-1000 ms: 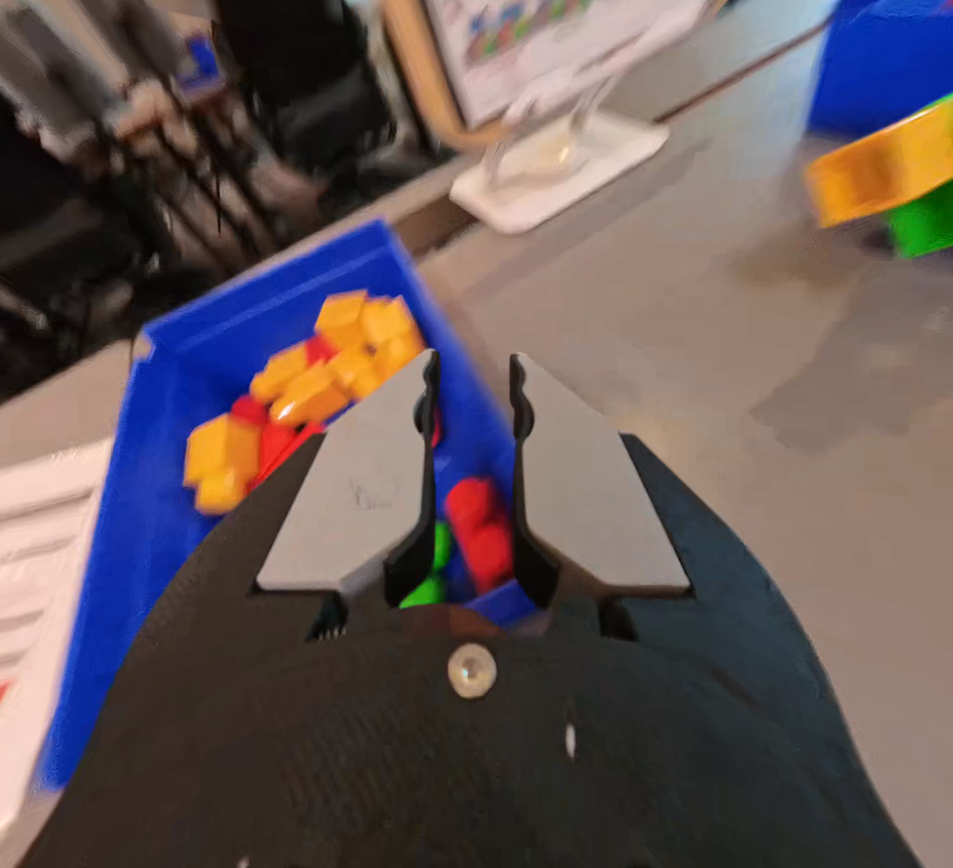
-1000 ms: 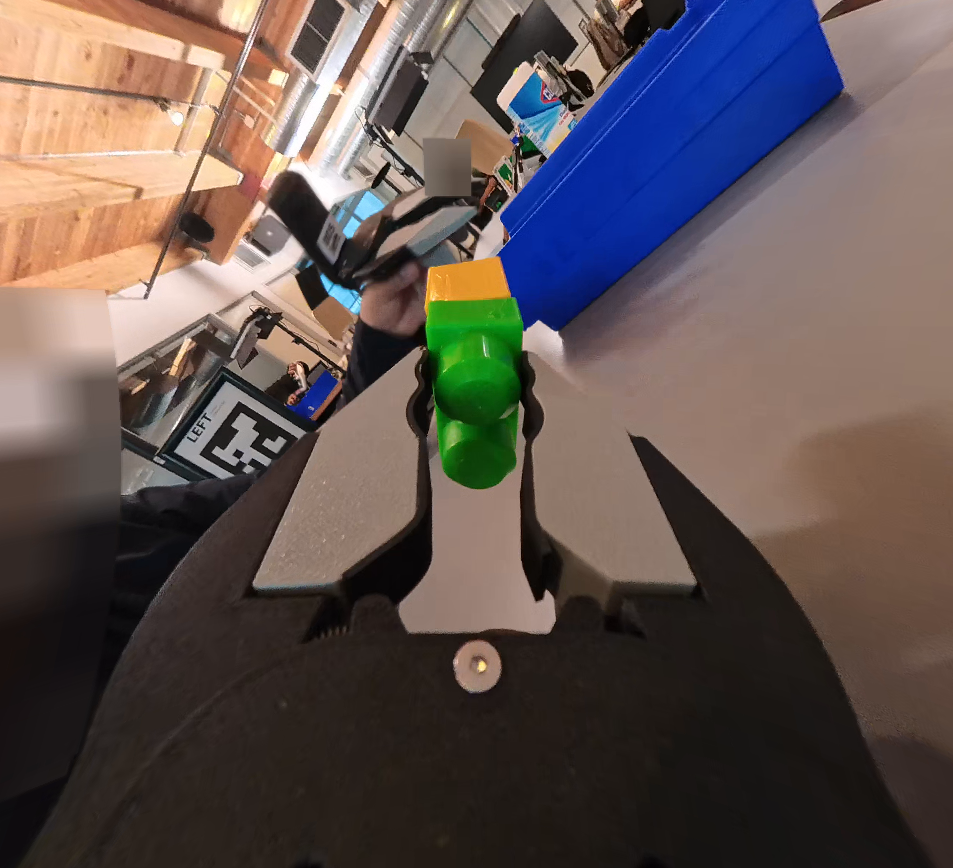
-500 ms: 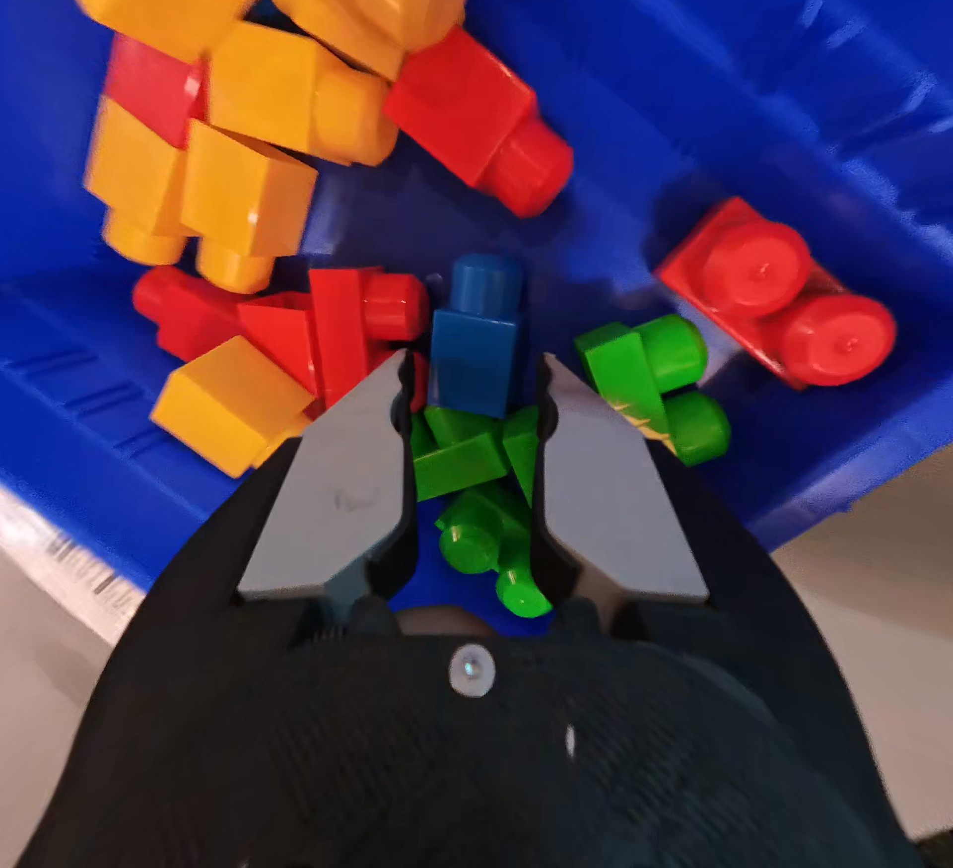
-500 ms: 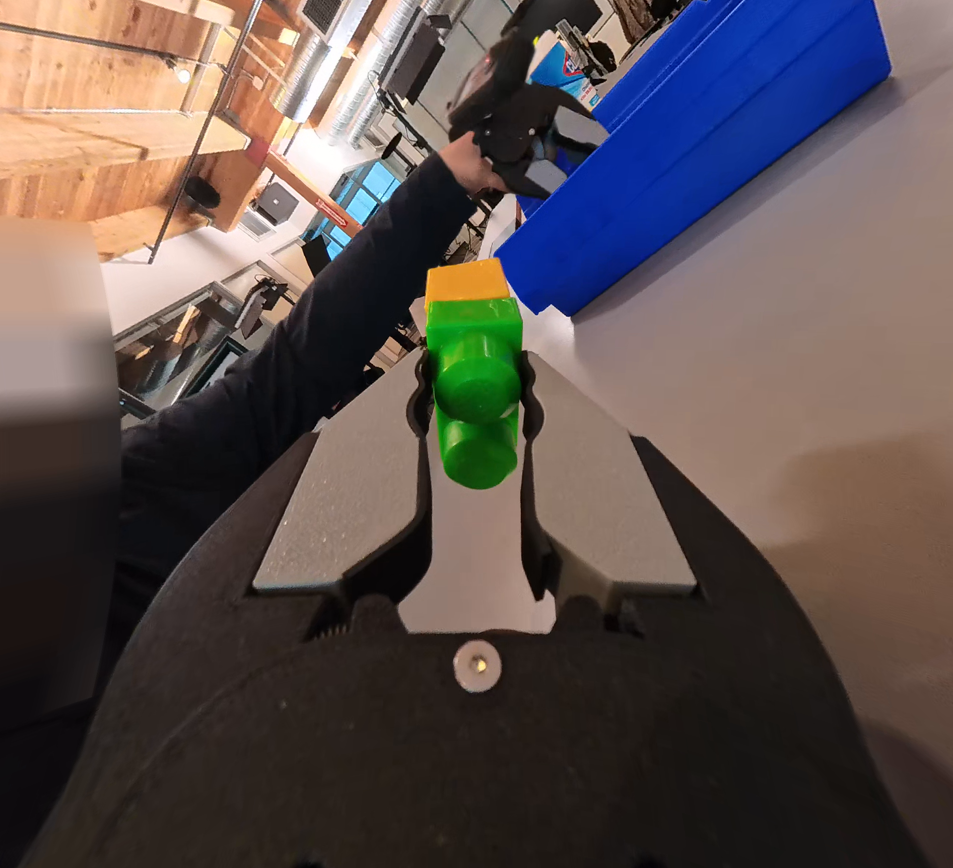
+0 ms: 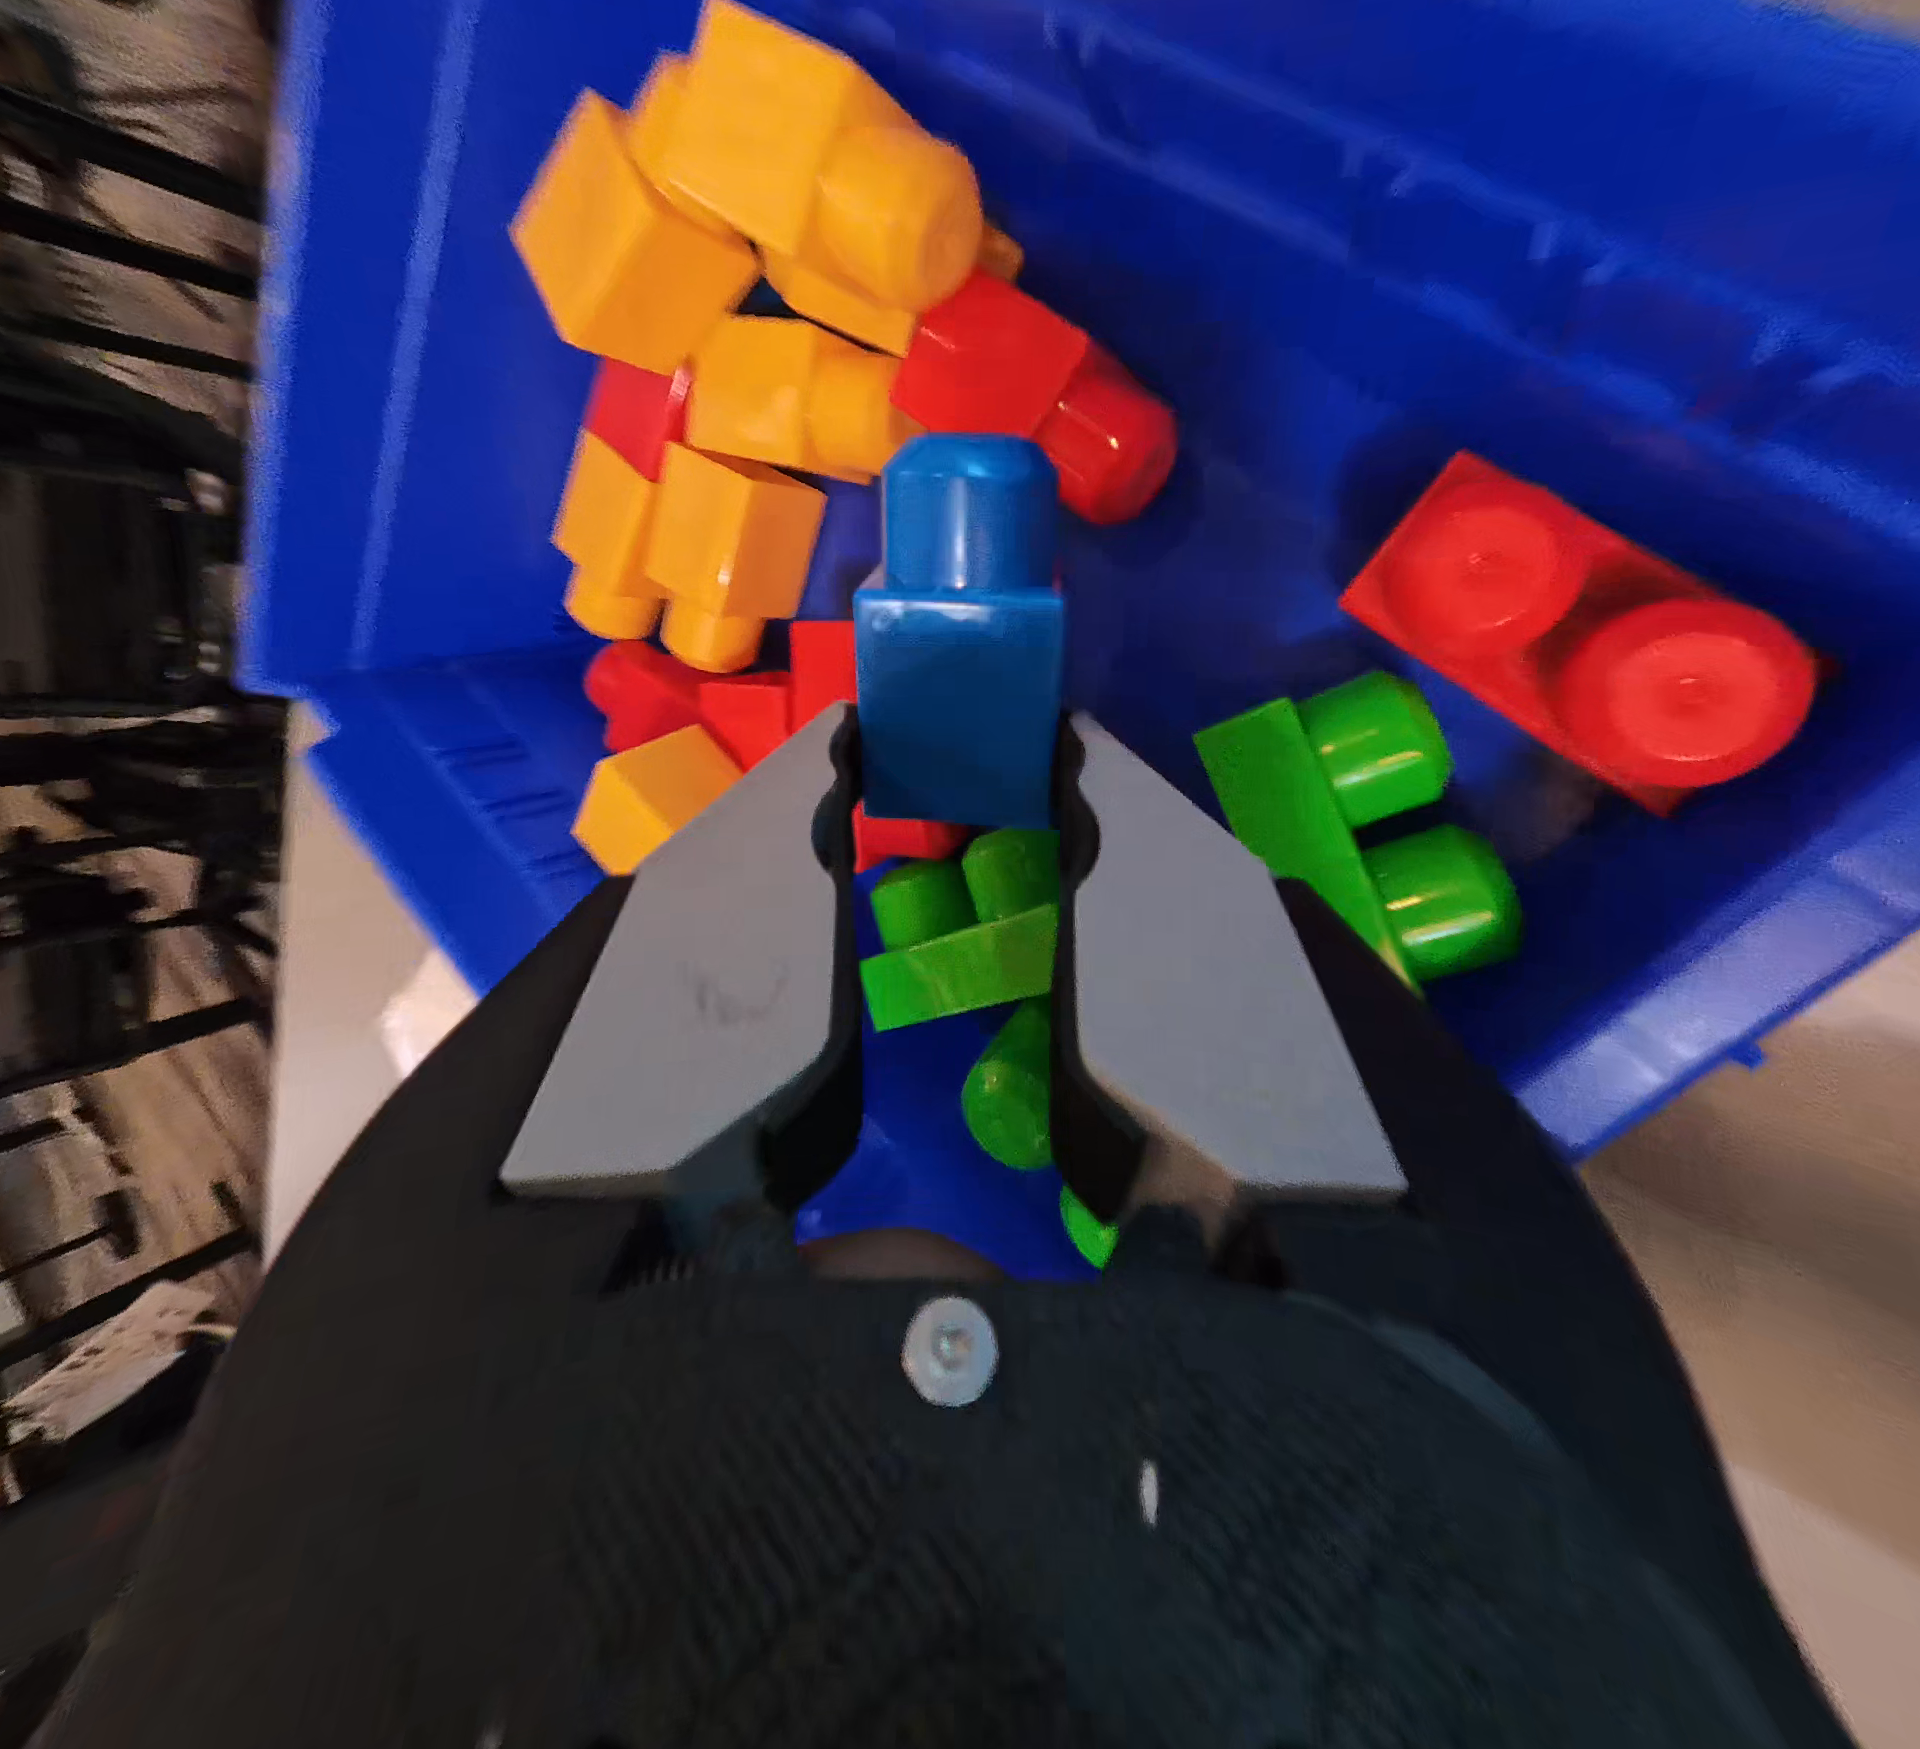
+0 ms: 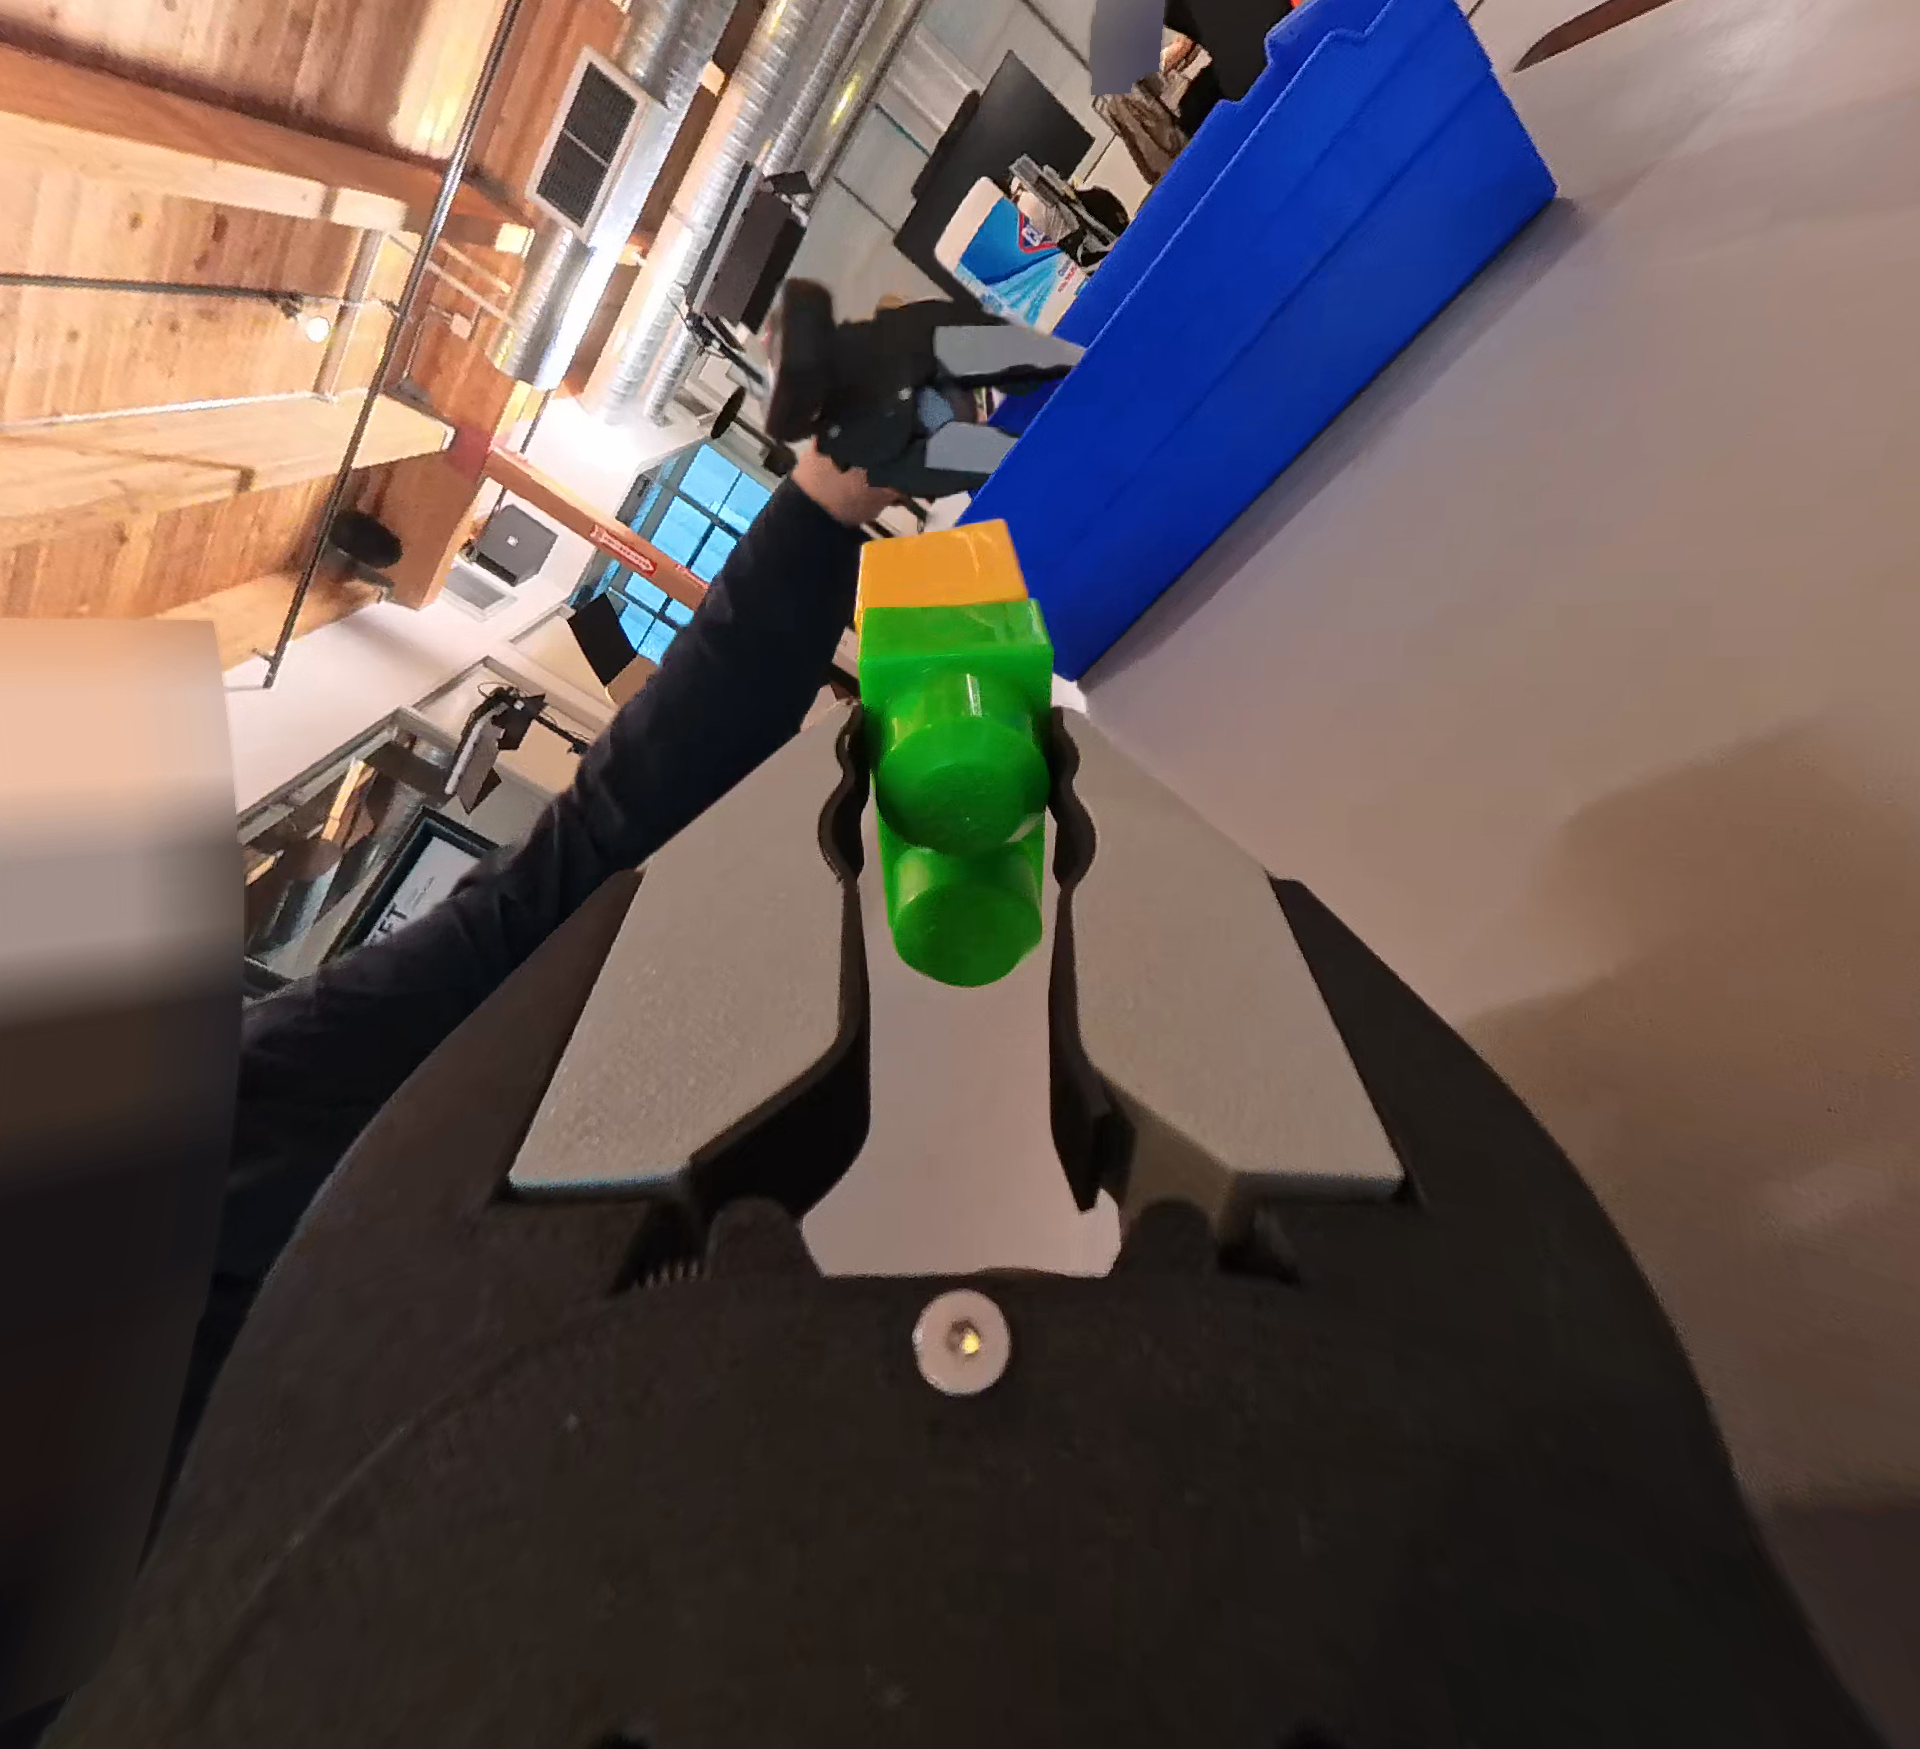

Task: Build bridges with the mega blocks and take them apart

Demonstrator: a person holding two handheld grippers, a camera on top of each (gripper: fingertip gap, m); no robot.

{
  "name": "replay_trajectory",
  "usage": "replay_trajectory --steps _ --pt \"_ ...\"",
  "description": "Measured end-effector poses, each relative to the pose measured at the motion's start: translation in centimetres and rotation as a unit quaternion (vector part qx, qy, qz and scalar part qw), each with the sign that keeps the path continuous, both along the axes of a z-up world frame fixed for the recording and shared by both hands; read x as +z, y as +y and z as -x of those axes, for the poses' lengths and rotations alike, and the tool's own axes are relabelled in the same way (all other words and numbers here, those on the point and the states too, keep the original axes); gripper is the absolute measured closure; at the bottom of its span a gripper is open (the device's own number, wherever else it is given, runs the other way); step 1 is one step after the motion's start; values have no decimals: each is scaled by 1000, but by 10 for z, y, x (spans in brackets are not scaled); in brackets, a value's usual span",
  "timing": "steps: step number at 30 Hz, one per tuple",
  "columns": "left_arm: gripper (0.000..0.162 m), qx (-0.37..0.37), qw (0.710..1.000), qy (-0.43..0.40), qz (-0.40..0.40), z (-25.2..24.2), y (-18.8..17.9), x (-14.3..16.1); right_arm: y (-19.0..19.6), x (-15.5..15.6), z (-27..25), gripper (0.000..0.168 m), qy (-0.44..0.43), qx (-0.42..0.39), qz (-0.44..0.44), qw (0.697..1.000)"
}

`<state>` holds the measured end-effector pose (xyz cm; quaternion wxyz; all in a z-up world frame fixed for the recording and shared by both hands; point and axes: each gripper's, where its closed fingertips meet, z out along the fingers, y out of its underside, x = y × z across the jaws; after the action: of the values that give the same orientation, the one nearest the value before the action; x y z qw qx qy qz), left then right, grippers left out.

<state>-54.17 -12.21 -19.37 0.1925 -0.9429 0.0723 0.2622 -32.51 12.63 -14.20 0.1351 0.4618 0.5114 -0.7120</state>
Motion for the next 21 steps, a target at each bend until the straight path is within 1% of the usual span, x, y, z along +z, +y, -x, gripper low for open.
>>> replay_trajectory --steps 2,4,6,8,11,13,16,18,21 --pt "127 -5 999 41 -31 -11 6 22 2 1 1 137 -4 -6 10 1000" --pt "128 -23 995 75 -69 -34 22 46 5 2 3 137 -7 -13 19 1000" --pt "127 -55 990 101 -85 -68 45 62 8 4 4 137 -6 -15 31 999" --pt "127 -97 982 136 -90 -107 76 73 9 6 4 137 -6 -17 37 999" --pt "128 -161 967 169 -104 -162 126 72 11 8 4 137 -3 -22 39 999" --pt "128 -172 961 181 -122 -181 154 64 13 10 4 137 -1 -26 39 999" --pt "128 -163 952 211 -153 -190 183 53 15 9 4 137 0 -32 35 999" --pt "127 -163 952 213 -147 -193 194 39 17 8 4 138 -3 -33 35 999" --pt "127 -167 937 274 -138 -190 204 35 18 5 5 137 -11 -37 30 999"
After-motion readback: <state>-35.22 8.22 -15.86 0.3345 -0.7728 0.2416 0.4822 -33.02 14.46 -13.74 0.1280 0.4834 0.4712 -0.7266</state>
